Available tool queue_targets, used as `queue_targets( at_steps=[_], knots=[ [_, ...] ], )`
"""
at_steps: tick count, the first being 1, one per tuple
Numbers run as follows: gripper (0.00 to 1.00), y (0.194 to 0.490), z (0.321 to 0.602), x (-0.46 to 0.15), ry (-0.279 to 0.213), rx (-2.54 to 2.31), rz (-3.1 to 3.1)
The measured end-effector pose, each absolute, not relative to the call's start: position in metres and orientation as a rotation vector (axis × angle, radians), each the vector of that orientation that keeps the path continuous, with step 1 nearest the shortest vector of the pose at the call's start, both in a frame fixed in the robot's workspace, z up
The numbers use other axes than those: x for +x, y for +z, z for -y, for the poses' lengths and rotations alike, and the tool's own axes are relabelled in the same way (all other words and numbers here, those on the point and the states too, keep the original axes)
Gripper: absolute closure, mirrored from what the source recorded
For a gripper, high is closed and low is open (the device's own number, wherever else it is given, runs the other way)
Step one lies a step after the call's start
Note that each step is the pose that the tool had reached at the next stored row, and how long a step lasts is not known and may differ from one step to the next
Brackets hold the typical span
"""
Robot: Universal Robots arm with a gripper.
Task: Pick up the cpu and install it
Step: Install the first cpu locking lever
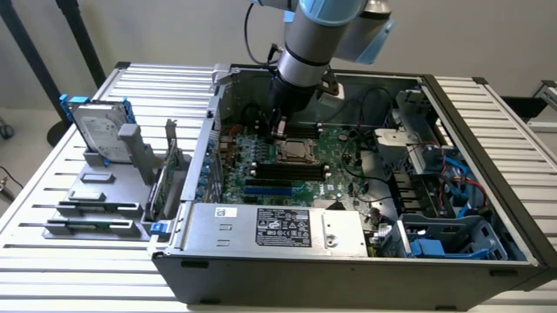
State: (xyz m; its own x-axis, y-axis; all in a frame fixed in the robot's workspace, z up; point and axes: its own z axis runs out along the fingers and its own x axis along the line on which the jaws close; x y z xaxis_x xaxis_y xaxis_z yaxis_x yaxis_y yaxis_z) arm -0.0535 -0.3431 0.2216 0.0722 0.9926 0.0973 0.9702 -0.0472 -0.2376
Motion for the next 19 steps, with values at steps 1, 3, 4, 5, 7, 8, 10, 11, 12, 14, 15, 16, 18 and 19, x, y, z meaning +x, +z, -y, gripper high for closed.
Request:
queue_targets(
  at_steps=[1, 3, 4, 5, 7, 8, 10, 11, 12, 14, 15, 16, 18, 19],
  knots=[
    [0.89, 0.222, 0.343, -0.056, 0.13, -2.107, 1.982],
    [0.89, 0.222, 0.344, -0.061, 0.12, -2.103, 1.976],
    [0.89, 0.222, 0.344, -0.064, 0.115, -2.102, 1.973],
    [0.89, 0.223, 0.344, -0.066, 0.11, -2.101, 1.969],
    [0.89, 0.225, 0.344, -0.068, 0.097, -2.101, 1.957],
    [0.89, 0.226, 0.344, -0.069, 0.089, -2.102, 1.949],
    [0.89, 0.229, 0.344, -0.07, 0.077, -2.107, 1.932],
    [0.89, 0.231, 0.344, -0.07, 0.071, -2.112, 1.923],
    [0.89, 0.232, 0.344, -0.07, 0.067, -2.118, 1.912],
    [0.89, 0.234, 0.344, -0.07, 0.059, -2.133, 1.891],
    [0.89, 0.234, 0.344, -0.07, 0.057, -2.143, 1.879],
    [0.89, 0.235, 0.344, -0.07, 0.054, -2.152, 1.868],
    [0.89, 0.235, 0.344, -0.07, 0.05, -2.171, 1.846],
    [0.89, 0.235, 0.344, -0.07, 0.048, -2.179, 1.835]
  ],
)
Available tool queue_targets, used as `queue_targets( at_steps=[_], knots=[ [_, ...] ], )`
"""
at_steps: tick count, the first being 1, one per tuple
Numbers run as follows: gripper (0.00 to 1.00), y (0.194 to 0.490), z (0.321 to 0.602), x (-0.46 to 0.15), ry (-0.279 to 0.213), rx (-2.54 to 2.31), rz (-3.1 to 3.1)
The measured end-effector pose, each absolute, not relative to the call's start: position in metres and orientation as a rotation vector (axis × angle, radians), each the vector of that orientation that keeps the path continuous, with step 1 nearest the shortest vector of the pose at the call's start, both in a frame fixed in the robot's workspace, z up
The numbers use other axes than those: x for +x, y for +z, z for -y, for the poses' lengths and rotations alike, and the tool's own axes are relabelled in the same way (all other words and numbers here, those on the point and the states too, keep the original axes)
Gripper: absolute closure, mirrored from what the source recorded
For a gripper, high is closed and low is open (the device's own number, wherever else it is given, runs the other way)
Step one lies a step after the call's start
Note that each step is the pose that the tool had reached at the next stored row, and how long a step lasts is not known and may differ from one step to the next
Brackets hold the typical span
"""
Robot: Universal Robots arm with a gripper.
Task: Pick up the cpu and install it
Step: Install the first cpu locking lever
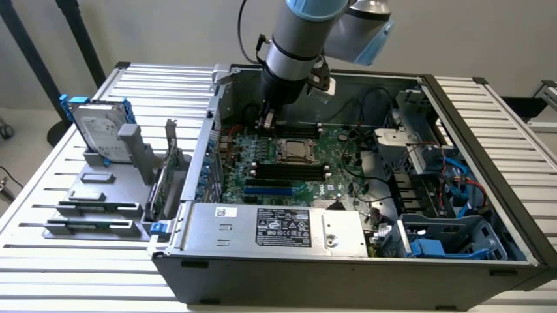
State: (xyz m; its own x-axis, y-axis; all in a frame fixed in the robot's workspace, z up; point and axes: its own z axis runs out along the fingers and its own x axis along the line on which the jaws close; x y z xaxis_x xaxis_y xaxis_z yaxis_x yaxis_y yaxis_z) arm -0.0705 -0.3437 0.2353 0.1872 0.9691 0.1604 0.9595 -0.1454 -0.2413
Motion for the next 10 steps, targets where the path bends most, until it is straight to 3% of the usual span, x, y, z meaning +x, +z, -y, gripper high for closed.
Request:
queue_targets(
  at_steps=[10],
  knots=[
    [0.89, 0.2393, 0.3447, -0.0735, 0.025, -2.213, 1.761]
  ],
)
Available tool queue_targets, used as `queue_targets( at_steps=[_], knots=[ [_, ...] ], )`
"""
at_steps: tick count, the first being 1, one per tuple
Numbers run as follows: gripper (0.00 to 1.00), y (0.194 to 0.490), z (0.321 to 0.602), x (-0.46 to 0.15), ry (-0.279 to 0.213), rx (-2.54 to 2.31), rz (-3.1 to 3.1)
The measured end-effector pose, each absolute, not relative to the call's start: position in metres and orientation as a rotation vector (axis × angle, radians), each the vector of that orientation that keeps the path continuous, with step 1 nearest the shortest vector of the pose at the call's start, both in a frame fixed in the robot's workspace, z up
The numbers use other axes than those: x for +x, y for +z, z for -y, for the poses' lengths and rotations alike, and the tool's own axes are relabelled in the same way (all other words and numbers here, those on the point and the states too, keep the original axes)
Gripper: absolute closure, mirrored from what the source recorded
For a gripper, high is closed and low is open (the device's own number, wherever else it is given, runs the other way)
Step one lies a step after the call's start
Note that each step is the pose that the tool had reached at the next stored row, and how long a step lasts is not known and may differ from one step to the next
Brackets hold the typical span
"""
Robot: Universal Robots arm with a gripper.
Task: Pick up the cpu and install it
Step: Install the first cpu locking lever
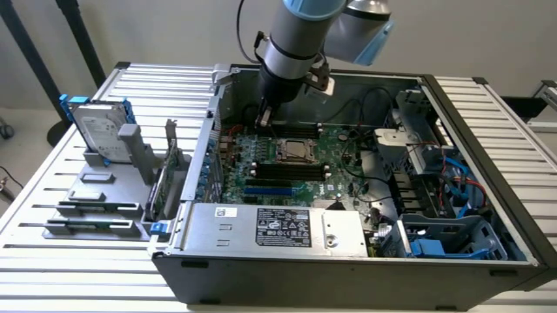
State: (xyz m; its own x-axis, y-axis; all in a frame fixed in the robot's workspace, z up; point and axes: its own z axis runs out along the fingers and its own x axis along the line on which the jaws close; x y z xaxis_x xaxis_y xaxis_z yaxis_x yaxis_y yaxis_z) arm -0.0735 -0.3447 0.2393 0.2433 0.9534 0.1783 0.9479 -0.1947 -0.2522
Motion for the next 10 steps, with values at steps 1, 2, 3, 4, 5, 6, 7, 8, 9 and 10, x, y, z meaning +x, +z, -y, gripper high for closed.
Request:
queue_targets(
  at_steps=[1, 2, 3, 4, 5, 6, 7, 8, 9, 10],
  knots=[
    [0.89, 0.2401, 0.345, -0.0737, 0.023, -2.213, 1.753],
    [0.89, 0.2406, 0.3451, -0.0737, 0.021, -2.215, 1.744],
    [0.89, 0.2409, 0.3452, -0.0737, 0.02, -2.218, 1.734],
    [0.89, 0.241, 0.3452, -0.0738, 0.018, -2.222, 1.723],
    [0.89, 0.2411, 0.3452, -0.0738, 0.017, -2.227, 1.712],
    [0.89, 0.2412, 0.3453, -0.0738, 0.017, -2.231, 1.704],
    [0.89, 0.2412, 0.3453, -0.0739, 0.017, -2.234, 1.696],
    [0.89, 0.2413, 0.3454, -0.0741, 0.018, -2.237, 1.689],
    [0.89, 0.2414, 0.3456, -0.0742, 0.019, -2.239, 1.683],
    [0.89, 0.2417, 0.3459, -0.0744, 0.02, -2.239, 1.678]
  ],
)
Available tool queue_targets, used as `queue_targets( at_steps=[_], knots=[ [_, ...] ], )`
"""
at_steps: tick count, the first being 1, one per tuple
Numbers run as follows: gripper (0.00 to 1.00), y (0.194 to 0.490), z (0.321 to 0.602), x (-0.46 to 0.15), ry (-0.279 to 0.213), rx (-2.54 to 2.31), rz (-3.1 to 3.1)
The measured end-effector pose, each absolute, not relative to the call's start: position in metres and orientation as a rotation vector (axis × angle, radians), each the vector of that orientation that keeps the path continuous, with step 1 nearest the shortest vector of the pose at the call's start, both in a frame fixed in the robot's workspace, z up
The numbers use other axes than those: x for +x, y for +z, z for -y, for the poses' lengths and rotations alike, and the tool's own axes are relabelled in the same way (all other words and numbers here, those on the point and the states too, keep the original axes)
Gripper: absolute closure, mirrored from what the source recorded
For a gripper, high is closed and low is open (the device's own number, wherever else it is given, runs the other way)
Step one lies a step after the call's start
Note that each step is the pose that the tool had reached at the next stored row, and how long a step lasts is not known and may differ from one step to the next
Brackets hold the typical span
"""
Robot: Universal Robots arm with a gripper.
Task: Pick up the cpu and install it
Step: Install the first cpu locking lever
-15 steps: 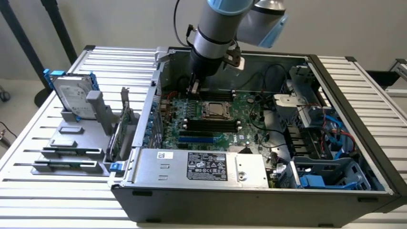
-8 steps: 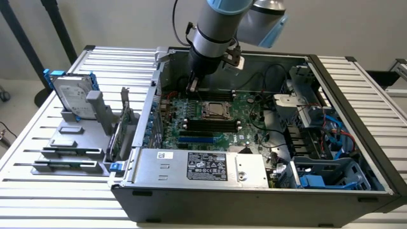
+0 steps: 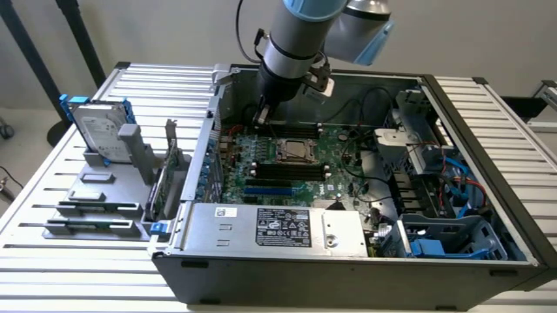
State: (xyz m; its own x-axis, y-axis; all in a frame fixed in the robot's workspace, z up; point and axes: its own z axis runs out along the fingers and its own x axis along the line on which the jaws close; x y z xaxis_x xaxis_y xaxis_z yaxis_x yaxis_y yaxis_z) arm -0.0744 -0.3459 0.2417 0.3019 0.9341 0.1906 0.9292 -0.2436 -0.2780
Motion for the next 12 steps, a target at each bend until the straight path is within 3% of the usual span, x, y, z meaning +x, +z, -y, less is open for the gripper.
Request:
queue_targets(
  at_steps=[12],
  knots=[
    [0.89, 0.244, 0.3479, -0.0776, 0.015, -2.275, 1.593]
  ],
)
